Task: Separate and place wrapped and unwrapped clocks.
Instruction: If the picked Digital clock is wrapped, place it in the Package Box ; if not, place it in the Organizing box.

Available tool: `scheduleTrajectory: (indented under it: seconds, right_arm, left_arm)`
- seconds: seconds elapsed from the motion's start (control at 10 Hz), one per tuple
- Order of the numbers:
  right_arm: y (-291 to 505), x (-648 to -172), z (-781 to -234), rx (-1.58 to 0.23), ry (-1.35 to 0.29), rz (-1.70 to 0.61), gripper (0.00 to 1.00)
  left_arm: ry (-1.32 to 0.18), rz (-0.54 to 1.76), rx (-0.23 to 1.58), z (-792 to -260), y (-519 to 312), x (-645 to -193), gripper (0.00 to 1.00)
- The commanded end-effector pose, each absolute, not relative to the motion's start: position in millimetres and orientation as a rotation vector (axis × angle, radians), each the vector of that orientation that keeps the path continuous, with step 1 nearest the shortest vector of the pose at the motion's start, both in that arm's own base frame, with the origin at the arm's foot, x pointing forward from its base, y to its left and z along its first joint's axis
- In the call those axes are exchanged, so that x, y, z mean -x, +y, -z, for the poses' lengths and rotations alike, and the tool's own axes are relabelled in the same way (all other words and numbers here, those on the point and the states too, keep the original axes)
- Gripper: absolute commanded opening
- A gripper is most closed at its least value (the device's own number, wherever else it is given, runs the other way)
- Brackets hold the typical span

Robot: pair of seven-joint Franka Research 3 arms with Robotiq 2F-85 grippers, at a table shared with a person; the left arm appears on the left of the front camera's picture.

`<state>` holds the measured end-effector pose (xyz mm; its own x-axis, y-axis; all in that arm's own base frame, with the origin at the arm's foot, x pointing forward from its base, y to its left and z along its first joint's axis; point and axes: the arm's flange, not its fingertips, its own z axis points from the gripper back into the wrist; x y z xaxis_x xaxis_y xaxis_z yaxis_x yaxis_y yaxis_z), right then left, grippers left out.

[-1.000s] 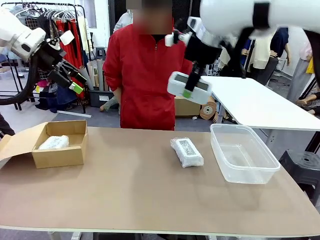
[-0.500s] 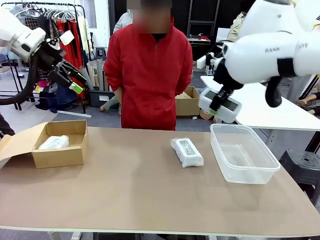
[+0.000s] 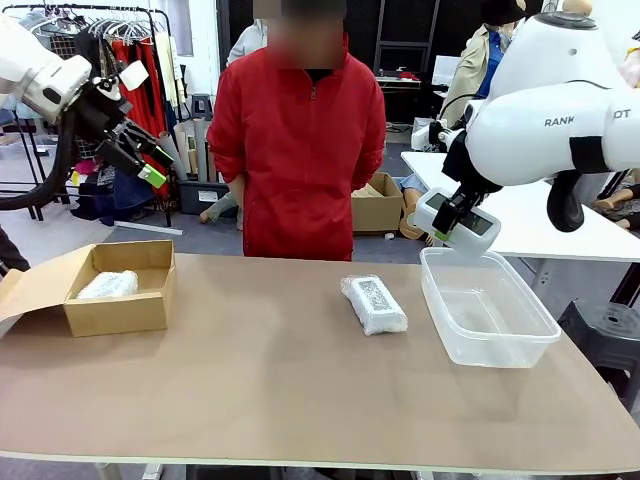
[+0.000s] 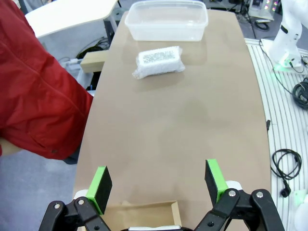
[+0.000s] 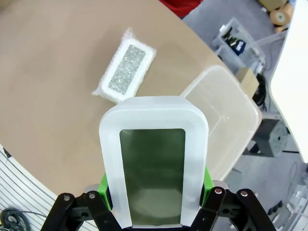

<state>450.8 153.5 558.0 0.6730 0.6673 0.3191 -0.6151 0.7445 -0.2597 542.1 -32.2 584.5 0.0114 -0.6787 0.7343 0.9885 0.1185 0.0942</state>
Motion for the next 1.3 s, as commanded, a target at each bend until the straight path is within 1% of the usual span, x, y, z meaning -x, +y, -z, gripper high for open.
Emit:
scheduleTrajectory:
  seconds: [0.0, 0.3, 0.5, 0.8, 1.0, 1.2]
  right_arm:
    - [155, -454, -563, 0.145, -0.421, -0.738, 0.00]
    - [156, -450, -558, 0.134, -0.412, -0.730, 0.00]
    - [114, -490, -548, 0.056, -0.409, -0.553, 0.00]
    - [64, -525, -533, 0.052, -0.466, -0.414, 0.00]
    - [38, -553, -512, 0.034, -0.403, -0.319, 0.00]
    - [29, -581, -495, 0.037, -0.349, -0.254, 0.00]
  left_arm:
    - [-0.744, 1.405, 0.526, -585, -32, -541, 1.00]
    - [-0.744, 1.405, 0.526, -585, -32, -541, 1.00]
    - [-0.744, 1.405, 0.526, -585, -32, -541, 1.00]
    - [-0.744, 1.405, 0.526, -585, -32, -541, 1.00]
    - [-0.744, 1.405, 0.526, -585, -32, -541, 1.00]
    - [-0.744, 1.405, 0.526, -585, -32, -541, 1.00]
